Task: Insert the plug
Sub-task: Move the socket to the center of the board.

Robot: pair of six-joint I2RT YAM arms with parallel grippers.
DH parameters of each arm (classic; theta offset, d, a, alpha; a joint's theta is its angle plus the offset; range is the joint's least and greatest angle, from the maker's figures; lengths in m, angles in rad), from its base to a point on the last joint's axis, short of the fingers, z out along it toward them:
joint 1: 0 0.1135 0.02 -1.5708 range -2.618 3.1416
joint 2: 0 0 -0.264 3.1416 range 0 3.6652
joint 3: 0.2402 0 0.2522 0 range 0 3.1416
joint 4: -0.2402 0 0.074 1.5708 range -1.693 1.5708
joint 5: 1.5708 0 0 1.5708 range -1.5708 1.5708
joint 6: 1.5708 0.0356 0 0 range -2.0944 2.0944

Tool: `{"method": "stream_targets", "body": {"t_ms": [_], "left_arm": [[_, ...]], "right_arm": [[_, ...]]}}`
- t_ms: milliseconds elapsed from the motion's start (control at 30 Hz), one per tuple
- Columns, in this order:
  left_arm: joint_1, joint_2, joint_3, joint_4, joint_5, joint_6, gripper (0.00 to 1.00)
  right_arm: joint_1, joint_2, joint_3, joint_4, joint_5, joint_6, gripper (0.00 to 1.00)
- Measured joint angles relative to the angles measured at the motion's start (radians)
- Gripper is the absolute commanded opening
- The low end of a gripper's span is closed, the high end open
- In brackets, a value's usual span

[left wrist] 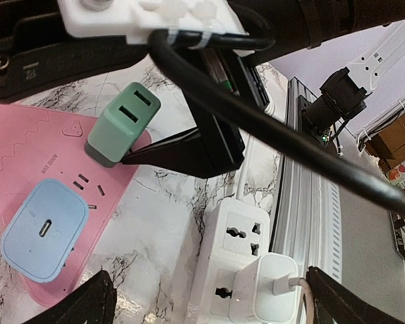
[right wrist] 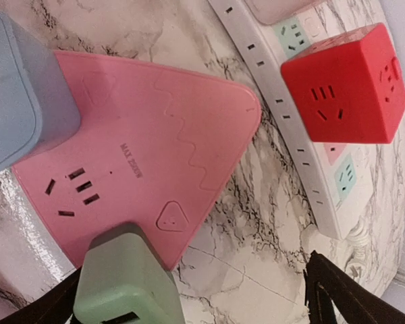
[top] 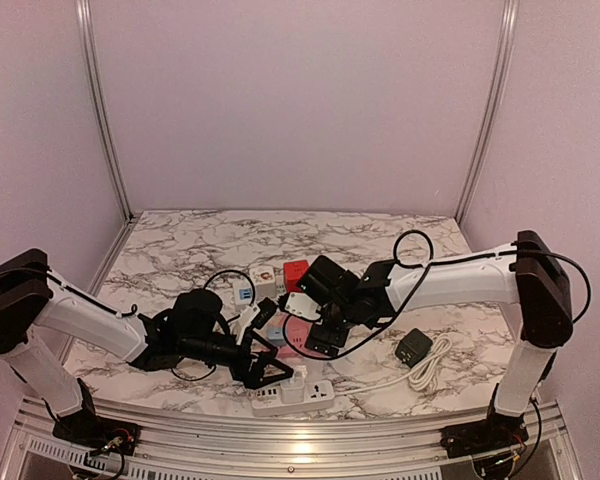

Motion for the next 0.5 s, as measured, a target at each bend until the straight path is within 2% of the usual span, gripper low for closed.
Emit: {"method": "stream_targets", "body": {"t_ms": [233, 500], "left_arm": [[0.001, -0.136, -0.036, -0.015, -0.020, 0.000, 0.99], [-0.005, -0.392, -0.078, -0.017, -0.029, -0.008, 0.99]], "right_arm": [[0.046, -0.027, 0.019, -0.045, 0.006, 0.016, 0.99], [0.109, -0.191, 0.003, -0.077, -0.033, 0.065, 0.99]]}}
